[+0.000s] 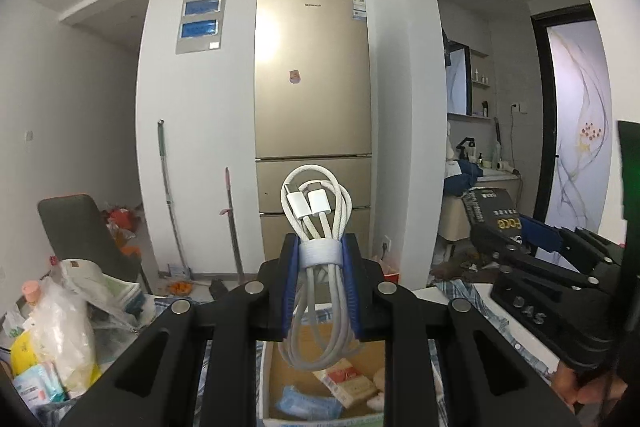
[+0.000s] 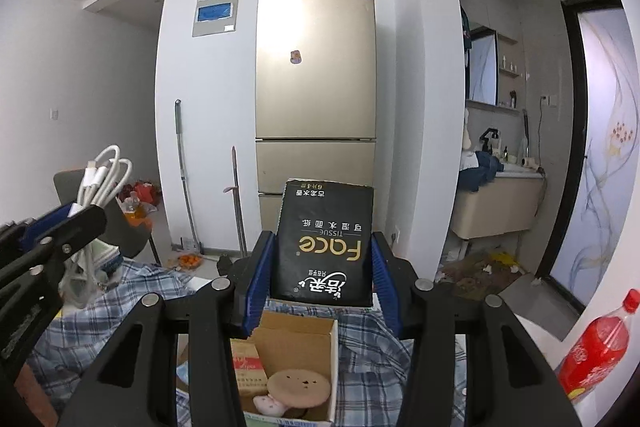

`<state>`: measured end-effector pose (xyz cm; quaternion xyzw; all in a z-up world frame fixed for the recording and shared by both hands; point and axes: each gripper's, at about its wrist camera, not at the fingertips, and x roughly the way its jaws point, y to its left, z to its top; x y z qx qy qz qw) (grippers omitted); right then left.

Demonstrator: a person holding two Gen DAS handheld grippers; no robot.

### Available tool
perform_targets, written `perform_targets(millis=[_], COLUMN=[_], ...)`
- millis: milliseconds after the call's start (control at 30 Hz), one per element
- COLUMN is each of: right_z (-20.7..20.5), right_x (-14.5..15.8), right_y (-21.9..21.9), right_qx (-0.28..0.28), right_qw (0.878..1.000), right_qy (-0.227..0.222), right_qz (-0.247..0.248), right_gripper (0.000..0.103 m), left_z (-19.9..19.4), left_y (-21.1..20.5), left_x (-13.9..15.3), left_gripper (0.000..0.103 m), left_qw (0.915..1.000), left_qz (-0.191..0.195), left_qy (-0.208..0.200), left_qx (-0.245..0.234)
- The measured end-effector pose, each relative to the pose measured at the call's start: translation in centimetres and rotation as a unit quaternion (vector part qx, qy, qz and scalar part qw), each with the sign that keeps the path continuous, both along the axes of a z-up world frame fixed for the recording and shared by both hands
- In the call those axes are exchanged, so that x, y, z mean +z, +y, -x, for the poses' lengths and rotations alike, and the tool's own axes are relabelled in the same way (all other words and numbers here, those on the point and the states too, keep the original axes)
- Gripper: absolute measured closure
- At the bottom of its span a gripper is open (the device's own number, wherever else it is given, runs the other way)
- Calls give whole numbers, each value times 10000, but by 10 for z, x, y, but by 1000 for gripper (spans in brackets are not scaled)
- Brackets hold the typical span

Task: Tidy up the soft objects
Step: 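Lift the cable with the left gripper while the right gripper carries the Face pack over the box, then open the left gripper over the box while the right gripper releases the Face pack inside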

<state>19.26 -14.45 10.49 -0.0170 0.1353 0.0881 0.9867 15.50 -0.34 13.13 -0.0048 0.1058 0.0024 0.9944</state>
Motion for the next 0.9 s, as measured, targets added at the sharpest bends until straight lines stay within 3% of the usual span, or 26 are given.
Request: perform_targets(millis=[200,367,533,733,900], right_z=[-27,-50,-76,-88,-99], right_x=[-26,-67,-107,-143,-164], right_y=[2,9,16,22,25], right_qx=[45,232,696,800,739], right_qw=[9994,9957,9793,9634,9507], right_qy=[334,892,1896,2558,3006], right_qz=[-48,18,-114,51,179], right_gripper=[57,57,57,57,57], left_z=[-34,-62,-93,-112,-121], left_y=[21,20,21,25,29], left_x=[-24,-56,-96,-132,-151], left_gripper=[80,80,80,80,80], left_qw=[9988,9947,9823,9642,9550], left_qz=[217,53,-48,-118,-17], left_qy=[411,1022,1871,2646,2967], left_qx=[-137,-93,-12,103,21])
